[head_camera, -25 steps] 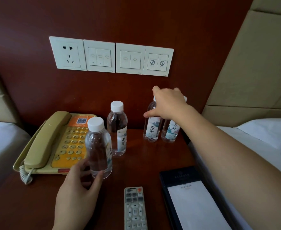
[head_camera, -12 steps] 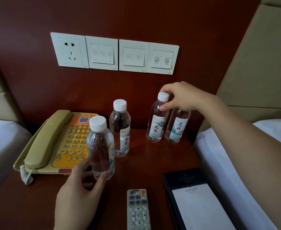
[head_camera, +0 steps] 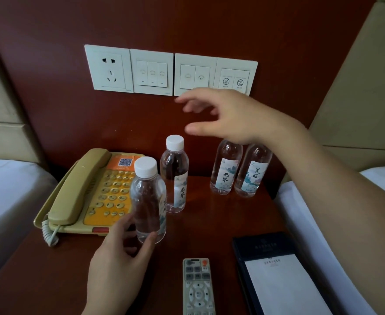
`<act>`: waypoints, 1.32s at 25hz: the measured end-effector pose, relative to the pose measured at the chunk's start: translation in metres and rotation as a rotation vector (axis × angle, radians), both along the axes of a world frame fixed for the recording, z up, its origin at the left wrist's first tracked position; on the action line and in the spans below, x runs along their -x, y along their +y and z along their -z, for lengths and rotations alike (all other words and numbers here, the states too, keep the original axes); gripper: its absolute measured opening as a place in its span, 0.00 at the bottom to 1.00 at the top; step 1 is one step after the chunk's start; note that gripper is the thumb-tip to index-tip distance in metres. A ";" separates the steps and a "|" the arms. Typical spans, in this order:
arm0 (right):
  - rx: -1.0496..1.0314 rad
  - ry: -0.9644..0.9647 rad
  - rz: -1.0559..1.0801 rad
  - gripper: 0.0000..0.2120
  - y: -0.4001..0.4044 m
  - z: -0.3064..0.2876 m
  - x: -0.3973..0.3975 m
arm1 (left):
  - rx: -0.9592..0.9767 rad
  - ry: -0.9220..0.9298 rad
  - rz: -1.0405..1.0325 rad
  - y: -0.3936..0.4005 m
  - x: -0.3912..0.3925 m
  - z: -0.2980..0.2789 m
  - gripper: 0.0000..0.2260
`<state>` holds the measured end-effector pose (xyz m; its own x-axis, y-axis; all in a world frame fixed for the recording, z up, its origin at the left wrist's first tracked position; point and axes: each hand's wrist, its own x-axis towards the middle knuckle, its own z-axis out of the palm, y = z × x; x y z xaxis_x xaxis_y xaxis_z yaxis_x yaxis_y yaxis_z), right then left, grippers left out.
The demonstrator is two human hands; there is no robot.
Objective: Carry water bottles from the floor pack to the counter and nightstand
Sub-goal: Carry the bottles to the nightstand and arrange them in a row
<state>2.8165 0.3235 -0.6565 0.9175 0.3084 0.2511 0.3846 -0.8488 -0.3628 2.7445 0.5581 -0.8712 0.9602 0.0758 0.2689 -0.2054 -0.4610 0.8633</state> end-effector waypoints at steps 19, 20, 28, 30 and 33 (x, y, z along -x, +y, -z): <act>0.360 0.082 0.147 0.11 0.003 0.021 -0.038 | -0.032 0.026 0.024 0.003 -0.002 0.001 0.26; 0.357 0.080 0.165 0.12 0.000 0.022 -0.041 | -0.028 0.025 0.025 0.003 -0.002 0.001 0.25; 0.314 0.089 0.237 0.12 -0.006 0.023 -0.047 | -0.038 0.004 0.026 0.003 -0.002 -0.004 0.23; 0.323 0.071 0.246 0.11 -0.003 0.025 -0.045 | -0.043 0.001 0.011 0.003 -0.003 -0.003 0.23; 0.366 0.052 0.262 0.12 0.000 0.028 -0.042 | -0.049 0.004 0.023 0.003 -0.004 -0.003 0.24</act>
<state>2.8590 0.3239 -0.6847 0.9850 0.1243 0.1199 0.1292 -0.9910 -0.0338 2.7482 0.5613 -0.8685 0.9625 0.0406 0.2681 -0.2131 -0.4984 0.8404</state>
